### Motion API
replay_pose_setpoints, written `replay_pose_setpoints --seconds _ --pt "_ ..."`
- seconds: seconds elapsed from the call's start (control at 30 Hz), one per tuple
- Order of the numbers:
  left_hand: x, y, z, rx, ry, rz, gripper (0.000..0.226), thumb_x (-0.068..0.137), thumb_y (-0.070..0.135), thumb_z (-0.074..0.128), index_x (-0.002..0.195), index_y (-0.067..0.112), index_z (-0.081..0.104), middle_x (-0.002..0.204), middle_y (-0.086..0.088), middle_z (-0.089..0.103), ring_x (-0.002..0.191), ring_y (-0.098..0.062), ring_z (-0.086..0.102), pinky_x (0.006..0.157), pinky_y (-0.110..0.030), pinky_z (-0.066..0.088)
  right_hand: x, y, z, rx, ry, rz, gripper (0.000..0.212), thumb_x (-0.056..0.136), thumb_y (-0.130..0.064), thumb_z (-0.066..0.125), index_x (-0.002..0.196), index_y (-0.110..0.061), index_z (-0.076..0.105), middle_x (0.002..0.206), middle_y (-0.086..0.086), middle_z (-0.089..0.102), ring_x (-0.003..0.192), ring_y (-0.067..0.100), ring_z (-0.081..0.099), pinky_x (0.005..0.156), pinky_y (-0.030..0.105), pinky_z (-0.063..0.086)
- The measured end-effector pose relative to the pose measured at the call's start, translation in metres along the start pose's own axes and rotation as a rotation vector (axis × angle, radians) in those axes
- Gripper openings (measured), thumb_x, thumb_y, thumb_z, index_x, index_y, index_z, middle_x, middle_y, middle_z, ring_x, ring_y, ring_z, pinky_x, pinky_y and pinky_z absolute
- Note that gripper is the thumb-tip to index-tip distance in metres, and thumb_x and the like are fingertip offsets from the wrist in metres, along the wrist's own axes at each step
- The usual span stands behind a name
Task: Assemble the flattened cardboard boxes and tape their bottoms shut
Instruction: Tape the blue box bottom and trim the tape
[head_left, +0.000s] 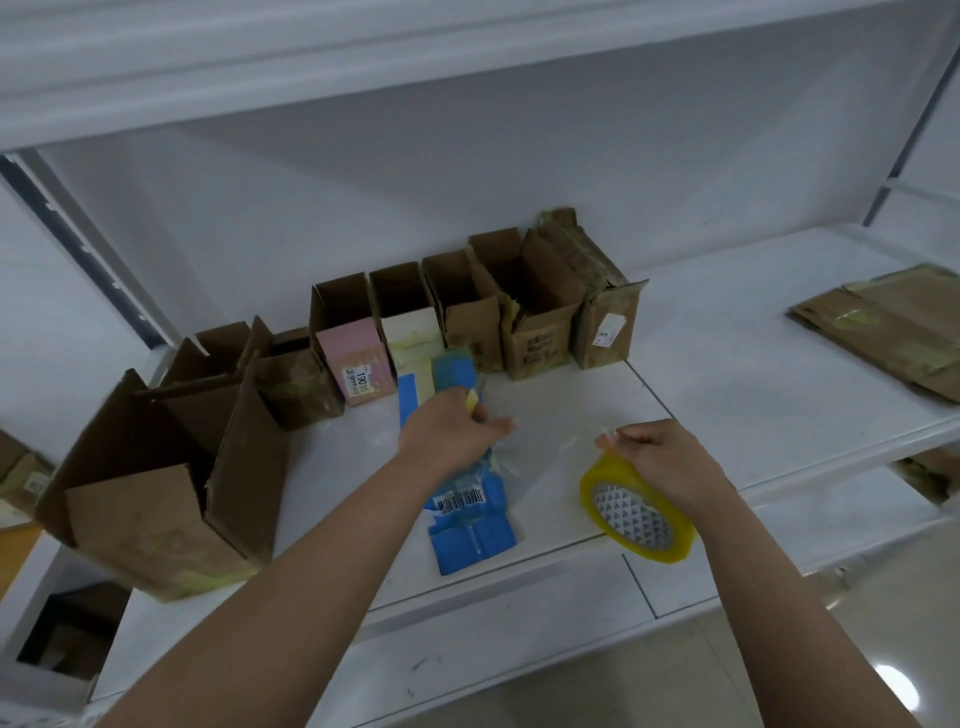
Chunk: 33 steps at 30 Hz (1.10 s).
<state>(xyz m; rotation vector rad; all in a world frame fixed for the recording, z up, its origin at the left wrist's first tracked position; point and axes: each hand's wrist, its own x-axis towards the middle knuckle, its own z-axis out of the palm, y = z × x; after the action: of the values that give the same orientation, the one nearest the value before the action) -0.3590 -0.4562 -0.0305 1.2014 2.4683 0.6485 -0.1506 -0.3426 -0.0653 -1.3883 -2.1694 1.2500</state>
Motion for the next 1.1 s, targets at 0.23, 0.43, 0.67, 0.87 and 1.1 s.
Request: replay_pose_setpoints --seconds 0.23,0.43,0.67,0.87,1.1 --pt "-0.008 0.027 0.011 0.477 0.004 -0.008 0.027 0.086 0.020 0.061 0.110 0.014 0.050 0.086 -0.001 0.054 0.079 -0.020 0.052 0.051 -0.027 0.031 0.002 -0.006 0.007 -0.083 0.009 -0.009 0.023 0.095 -0.044 0.053 0.100 -0.038 0.074 0.109 -0.010 0.068 0.106 0.017 0.060 0.087 0.033 0.042" --pt "-0.011 0.037 0.008 0.615 -0.110 0.026 0.040 0.082 0.027 0.068 0.113 0.014 0.046 0.090 -0.003 0.054 0.081 -0.020 0.053 0.060 -0.028 0.041 -0.002 -0.006 0.009 -0.026 0.017 -0.016 0.022 0.095 -0.046 0.053 0.091 -0.040 0.074 0.104 -0.010 0.069 0.102 0.017 0.062 0.093 0.038 0.046" --pt "-0.010 0.018 -0.008 -0.251 -0.100 0.047 0.049 0.075 0.074 0.059 0.071 0.026 0.050 0.071 0.007 0.053 0.070 -0.012 0.053 0.070 -0.032 0.042 -0.009 -0.015 -0.001 0.130 0.044 -0.094 0.021 0.091 -0.048 0.056 0.086 -0.039 0.075 0.089 -0.005 0.073 0.088 0.017 0.066 0.093 0.047 0.050" --pt "-0.024 0.028 -0.017 -0.396 -0.110 0.079 0.081 0.047 0.089 0.057 0.104 0.031 0.065 0.099 0.014 0.067 0.098 -0.007 0.062 0.092 -0.034 0.050 -0.015 -0.039 0.002 0.121 0.029 -0.188 0.025 0.091 -0.050 0.057 0.091 -0.034 0.076 0.087 -0.005 0.071 0.086 0.015 0.065 0.091 0.046 0.051" --pt "-0.032 0.032 -0.018 -0.530 -0.087 0.086 0.016 0.080 0.028 0.078 0.072 0.020 0.067 0.071 0.005 0.073 0.073 -0.007 0.068 0.075 -0.032 0.053 -0.019 -0.045 0.006 0.064 0.083 -0.247 0.033 0.093 -0.056 0.046 0.084 -0.040 0.073 0.073 -0.008 0.067 0.073 0.008 0.062 0.074 0.032 0.048"
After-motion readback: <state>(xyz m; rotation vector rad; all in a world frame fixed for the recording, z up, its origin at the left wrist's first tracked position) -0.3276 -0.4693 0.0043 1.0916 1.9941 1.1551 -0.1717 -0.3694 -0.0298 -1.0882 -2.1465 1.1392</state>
